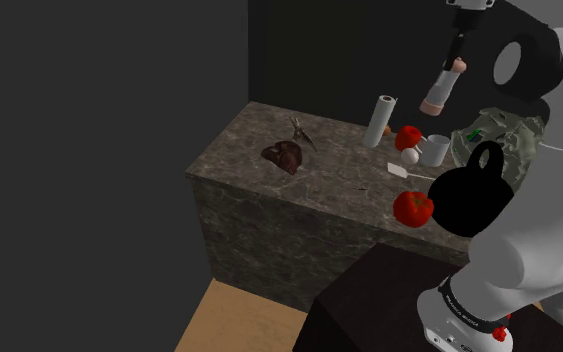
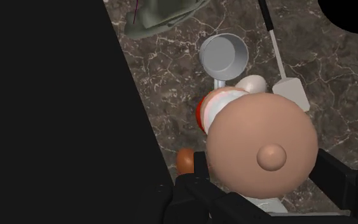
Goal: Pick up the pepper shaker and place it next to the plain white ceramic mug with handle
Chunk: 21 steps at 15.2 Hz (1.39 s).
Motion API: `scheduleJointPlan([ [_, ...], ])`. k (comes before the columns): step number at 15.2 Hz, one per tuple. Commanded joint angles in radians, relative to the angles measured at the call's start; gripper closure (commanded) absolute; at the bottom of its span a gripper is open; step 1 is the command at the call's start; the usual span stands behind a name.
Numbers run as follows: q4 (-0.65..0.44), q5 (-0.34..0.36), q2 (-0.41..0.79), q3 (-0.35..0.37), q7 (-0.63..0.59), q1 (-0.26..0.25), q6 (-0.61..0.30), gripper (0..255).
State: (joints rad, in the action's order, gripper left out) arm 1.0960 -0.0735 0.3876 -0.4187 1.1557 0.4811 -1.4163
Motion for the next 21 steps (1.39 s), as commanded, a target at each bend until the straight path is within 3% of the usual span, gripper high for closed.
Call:
scheduleJointPlan([
  [1,-0.143,-0.041,0.102,-0.007,0.052,0.070,0.042,255],
  [3,-0.325,-0.081,0.218,-0.002,0.084,0.148,0.106,255],
  [4,-0.511,-0.114,0.325,0.010,0.094,0.216,0.180,255],
  [6,-0.354,-0.091,0.256,0.003,0.098,0.175,0.096,255],
  [10,-0.186,-0.071,0.193,-0.006,0.098,0.134,-0.006,255],
  [21,0.081,-0.048,0.123,-0.011,0.092,0.083,-0.201,255],
])
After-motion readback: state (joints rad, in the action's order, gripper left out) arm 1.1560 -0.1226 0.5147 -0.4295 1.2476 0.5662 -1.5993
